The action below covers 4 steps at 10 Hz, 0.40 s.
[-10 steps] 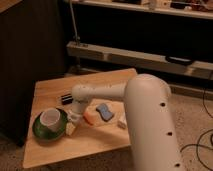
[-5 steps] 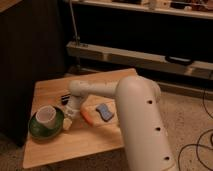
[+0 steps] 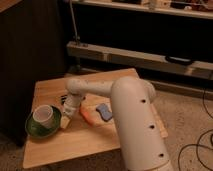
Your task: Push the ceramic bowl across the table
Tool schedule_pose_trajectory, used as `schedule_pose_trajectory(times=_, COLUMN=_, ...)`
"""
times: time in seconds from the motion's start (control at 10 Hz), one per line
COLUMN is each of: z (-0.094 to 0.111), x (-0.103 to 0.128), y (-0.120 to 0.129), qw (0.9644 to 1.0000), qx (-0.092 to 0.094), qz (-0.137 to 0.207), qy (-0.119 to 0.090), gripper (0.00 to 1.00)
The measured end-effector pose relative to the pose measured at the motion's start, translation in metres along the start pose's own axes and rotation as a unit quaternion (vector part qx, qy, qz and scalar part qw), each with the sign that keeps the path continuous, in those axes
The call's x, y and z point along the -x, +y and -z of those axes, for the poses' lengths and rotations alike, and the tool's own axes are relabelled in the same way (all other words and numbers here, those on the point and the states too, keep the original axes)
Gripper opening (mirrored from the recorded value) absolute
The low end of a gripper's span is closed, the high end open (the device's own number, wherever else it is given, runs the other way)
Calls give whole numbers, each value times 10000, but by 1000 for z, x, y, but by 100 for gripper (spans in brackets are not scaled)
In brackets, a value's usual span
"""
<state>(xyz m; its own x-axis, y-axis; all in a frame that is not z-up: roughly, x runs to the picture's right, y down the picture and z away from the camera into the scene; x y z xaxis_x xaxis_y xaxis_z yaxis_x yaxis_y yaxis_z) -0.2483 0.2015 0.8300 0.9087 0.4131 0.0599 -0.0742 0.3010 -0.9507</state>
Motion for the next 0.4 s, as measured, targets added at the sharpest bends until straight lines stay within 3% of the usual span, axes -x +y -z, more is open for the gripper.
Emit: schedule_pose_trajectory(times=0.4, z=2, x=1, y=1, qw=10000, qx=-18, qz=-45, qy=8, gripper=4)
